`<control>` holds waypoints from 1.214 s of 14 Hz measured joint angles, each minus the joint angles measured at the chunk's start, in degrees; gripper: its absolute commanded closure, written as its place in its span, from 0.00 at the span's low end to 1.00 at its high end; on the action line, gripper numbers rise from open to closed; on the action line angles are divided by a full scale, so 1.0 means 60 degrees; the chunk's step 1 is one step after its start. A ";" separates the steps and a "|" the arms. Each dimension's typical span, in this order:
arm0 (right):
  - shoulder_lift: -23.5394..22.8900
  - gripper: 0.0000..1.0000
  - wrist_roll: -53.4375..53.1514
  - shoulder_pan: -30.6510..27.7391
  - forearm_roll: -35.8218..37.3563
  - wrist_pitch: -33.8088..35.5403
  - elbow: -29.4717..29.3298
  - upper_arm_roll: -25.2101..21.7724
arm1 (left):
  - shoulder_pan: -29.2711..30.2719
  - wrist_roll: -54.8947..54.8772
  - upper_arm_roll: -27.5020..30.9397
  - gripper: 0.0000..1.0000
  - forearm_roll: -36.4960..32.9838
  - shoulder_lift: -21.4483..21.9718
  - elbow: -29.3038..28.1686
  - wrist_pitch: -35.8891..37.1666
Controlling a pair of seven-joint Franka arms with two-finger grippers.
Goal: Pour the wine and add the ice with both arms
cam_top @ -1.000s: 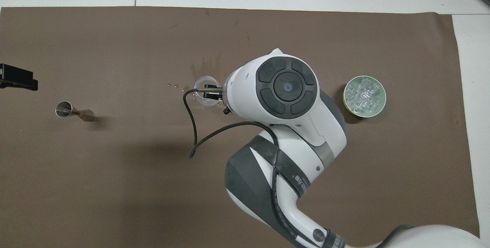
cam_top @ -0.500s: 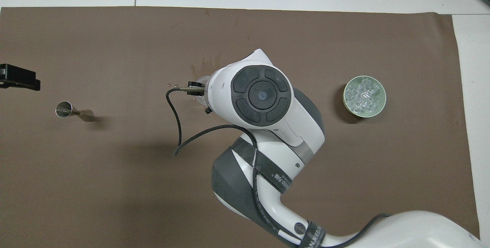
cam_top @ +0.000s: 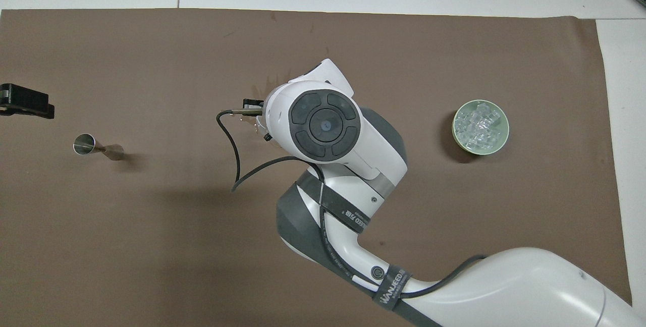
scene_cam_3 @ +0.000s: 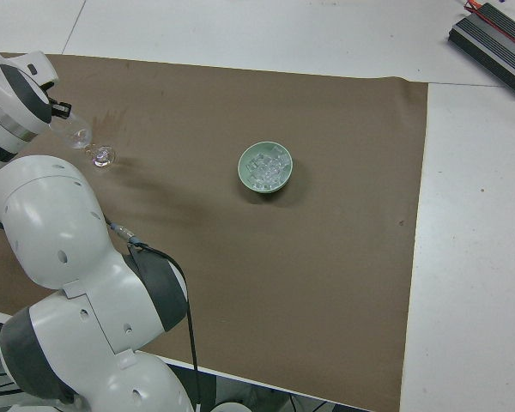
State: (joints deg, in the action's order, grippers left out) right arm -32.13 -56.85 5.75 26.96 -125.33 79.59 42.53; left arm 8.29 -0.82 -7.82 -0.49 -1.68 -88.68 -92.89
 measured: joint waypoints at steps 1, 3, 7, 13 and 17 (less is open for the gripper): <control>-0.0012 0.94 -0.0125 0.0044 0.0031 0.0000 0.0000 0.0002 | 0.0000 0.0000 0.0000 0.00 0.0000 -0.0011 0.0000 -0.0009; -0.0015 0.82 -0.0198 0.0077 0.0039 0.0000 0.0000 0.0002 | 0.0000 0.0000 0.0000 0.00 0.0000 -0.0014 0.0000 -0.0014; -0.0025 0.68 -0.0199 0.0077 0.0041 0.0000 0.0000 0.0002 | 0.0000 0.0000 0.0000 0.00 0.0000 -0.0021 0.0000 -0.0019; -0.0028 0.61 -0.0200 0.0077 0.0043 0.0000 -0.0001 0.0002 | 0.0000 0.0000 0.0000 0.00 0.0000 -0.0025 0.0000 -0.0048; -0.0029 0.29 -0.0237 0.0148 0.0098 -0.0038 -0.0029 0.0021 | 0.0000 0.0000 0.0000 0.00 0.0000 -0.0025 0.0000 -0.0088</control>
State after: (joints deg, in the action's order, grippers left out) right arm -32.30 -58.27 6.63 27.54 -125.56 79.42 42.66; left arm 8.29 -0.82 -7.82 -0.49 -1.84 -88.68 -93.42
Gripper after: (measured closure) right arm 0.568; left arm 0.000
